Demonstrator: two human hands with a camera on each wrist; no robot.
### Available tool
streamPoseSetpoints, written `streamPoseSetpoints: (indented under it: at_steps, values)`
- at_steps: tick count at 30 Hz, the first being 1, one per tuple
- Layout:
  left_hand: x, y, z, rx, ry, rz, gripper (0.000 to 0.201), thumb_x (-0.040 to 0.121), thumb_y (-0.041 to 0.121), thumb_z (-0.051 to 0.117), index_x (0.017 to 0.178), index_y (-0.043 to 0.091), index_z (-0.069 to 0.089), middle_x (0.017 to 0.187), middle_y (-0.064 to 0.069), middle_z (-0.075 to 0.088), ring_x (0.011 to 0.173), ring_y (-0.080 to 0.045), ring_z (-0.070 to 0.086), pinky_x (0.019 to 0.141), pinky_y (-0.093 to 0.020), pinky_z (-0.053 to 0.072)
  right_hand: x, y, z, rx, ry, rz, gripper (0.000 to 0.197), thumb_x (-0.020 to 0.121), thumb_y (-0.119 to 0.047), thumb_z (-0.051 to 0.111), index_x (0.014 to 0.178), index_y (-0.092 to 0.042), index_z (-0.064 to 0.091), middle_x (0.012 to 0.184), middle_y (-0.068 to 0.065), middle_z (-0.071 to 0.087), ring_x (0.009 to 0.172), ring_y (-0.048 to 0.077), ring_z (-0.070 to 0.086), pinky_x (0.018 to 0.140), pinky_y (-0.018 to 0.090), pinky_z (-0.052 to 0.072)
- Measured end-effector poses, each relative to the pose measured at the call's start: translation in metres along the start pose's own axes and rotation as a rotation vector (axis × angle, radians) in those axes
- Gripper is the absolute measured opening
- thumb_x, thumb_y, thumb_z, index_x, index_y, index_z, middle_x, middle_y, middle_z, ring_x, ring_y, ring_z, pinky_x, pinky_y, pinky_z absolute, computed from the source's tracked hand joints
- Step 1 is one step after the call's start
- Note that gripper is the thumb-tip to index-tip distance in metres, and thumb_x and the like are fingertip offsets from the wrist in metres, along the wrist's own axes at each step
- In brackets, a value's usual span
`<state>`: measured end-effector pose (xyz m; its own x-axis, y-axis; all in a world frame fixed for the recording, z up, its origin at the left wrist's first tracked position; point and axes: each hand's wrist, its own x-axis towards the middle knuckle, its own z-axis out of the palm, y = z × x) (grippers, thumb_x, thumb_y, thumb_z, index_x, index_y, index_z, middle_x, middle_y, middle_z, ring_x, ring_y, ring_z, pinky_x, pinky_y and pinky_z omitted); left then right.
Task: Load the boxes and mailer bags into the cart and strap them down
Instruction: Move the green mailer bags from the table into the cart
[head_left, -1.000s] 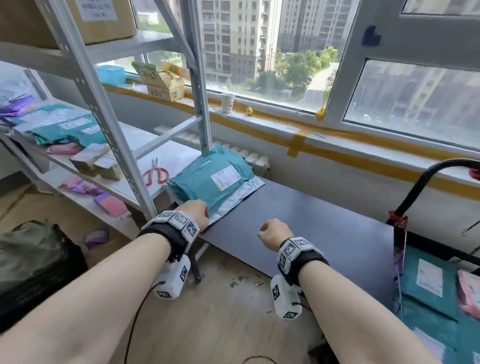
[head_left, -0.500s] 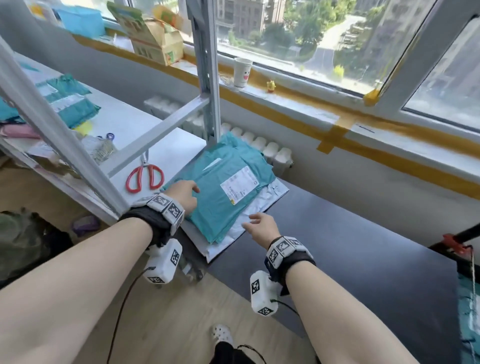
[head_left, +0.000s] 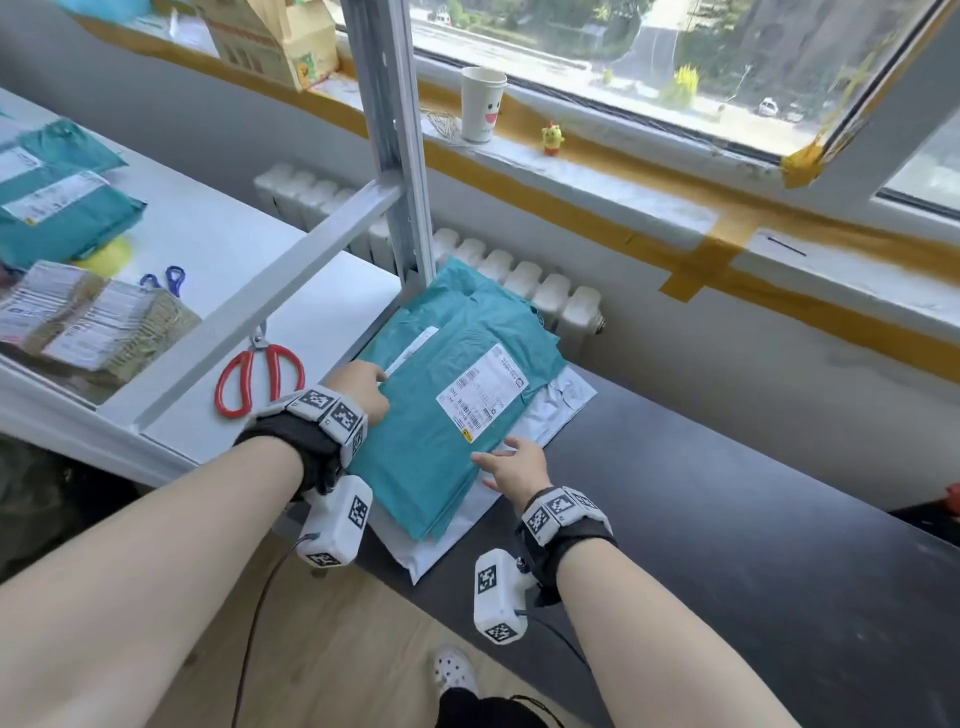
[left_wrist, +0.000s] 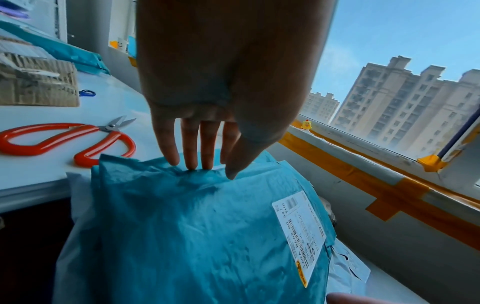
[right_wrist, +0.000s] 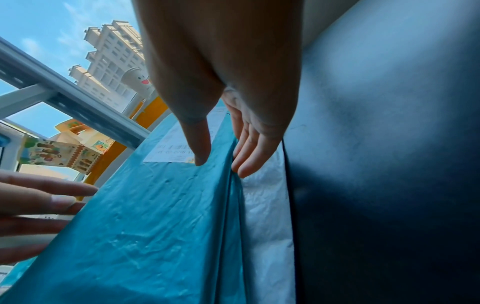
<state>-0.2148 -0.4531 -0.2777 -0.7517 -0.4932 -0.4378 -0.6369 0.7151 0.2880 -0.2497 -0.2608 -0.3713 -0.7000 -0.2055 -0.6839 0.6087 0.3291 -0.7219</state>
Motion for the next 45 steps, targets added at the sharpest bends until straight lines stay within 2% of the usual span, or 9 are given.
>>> streamPoseSetpoints:
  at_steps: [7,14,18,25,28,32,36,40,45]
  values:
    - [-0.003,0.001,0.010,-0.110,-0.079,-0.068,0.051,0.081,0.013,0.071,0.129,0.011,0.055,0.124,-0.011,0.061,0.112,-0.027,0.060,0.094,-0.030,0.047,-0.008,0.001,-0.008,0.160,-0.072,0.046,0.051,0.078,0.007,0.070,0.123,0.001,0.048,0.116,0.020,0.061,0.099,0.026,0.062,0.091,0.039,0.051]
    - [-0.029,-0.008,0.013,-0.326,-0.239,-0.026,0.058,0.079,0.007,0.073,0.132,0.013,0.050,0.126,-0.016,0.056,0.096,-0.028,0.061,0.076,-0.030,0.051,-0.023,0.012,-0.011,0.191,-0.084,0.013,0.057,0.078,0.009,0.069,0.127,-0.009,0.046,0.100,0.008,0.063,0.106,0.025,0.060,0.094,0.039,0.048]
    - [-0.060,-0.012,0.005,-0.465,-0.276,0.011,0.035,0.082,-0.002,0.068,0.108,0.018,0.053,0.090,-0.007,0.058,0.078,-0.024,0.053,0.063,-0.027,0.045,-0.054,0.012,-0.021,0.186,-0.085,-0.089,0.057,0.079,0.010,0.067,0.129,-0.010,0.048,0.107,0.011,0.066,0.095,0.022,0.061,0.082,0.034,0.050]
    - [-0.147,-0.006,0.005,-0.636,-0.336,0.197,0.028,0.081,-0.009,0.064,0.103,0.007,0.055,0.074,-0.005,0.064,0.072,-0.026,0.058,0.064,-0.029,0.046,-0.150,0.032,-0.061,0.248,0.004,-0.282,0.062,0.078,0.013,0.066,0.132,-0.006,0.044,0.088,0.007,0.063,0.080,0.019,0.065,0.075,0.037,0.057]
    - [-0.194,0.007,0.022,-0.735,-0.344,0.239,0.024,0.082,-0.009,0.063,0.089,0.012,0.055,0.070,-0.005,0.067,0.051,-0.013,0.065,0.049,-0.020,0.050,-0.203,0.058,-0.090,0.311,0.063,-0.330,0.061,0.079,0.016,0.064,0.133,-0.003,0.043,0.089,0.007,0.063,0.075,0.015,0.064,0.059,0.024,0.058]
    - [-0.248,0.030,0.052,-0.765,-0.351,0.293,0.025,0.079,-0.011,0.066,0.083,0.011,0.055,0.052,0.001,0.064,0.039,-0.008,0.059,0.036,-0.013,0.040,-0.269,0.102,-0.134,0.376,0.162,-0.358,0.059,0.078,0.018,0.062,0.131,-0.002,0.044,0.091,0.008,0.064,0.075,0.017,0.064,0.055,0.024,0.058]
    - [-0.291,0.064,0.088,-0.704,-0.477,0.349,0.026,0.076,-0.013,0.067,0.087,0.008,0.058,0.070,-0.010,0.068,0.064,-0.024,0.063,0.068,-0.034,0.051,-0.328,0.147,-0.180,0.417,0.298,-0.363,0.059,0.077,0.020,0.062,0.130,0.001,0.045,0.103,0.017,0.061,0.079,0.023,0.063,0.053,0.024,0.057]
    - [-0.332,0.113,0.128,-0.671,-0.530,0.417,0.027,0.074,-0.017,0.066,0.080,0.007,0.056,0.081,-0.013,0.063,0.065,-0.024,0.060,0.056,-0.029,0.052,-0.371,0.196,-0.226,0.444,0.455,-0.345,0.063,0.074,0.019,0.067,0.131,0.001,0.045,0.095,0.011,0.063,0.079,0.022,0.064,0.063,0.030,0.058]
    - [-0.375,0.174,0.190,-0.575,-0.590,0.468,0.031,0.071,-0.014,0.072,0.085,0.009,0.057,0.102,-0.017,0.065,0.078,-0.027,0.063,0.064,-0.034,0.054,-0.411,0.253,-0.293,0.487,0.556,-0.270,0.073,0.070,0.020,0.069,0.135,-0.001,0.042,0.104,0.019,0.060,0.089,0.029,0.062,0.069,0.037,0.056]
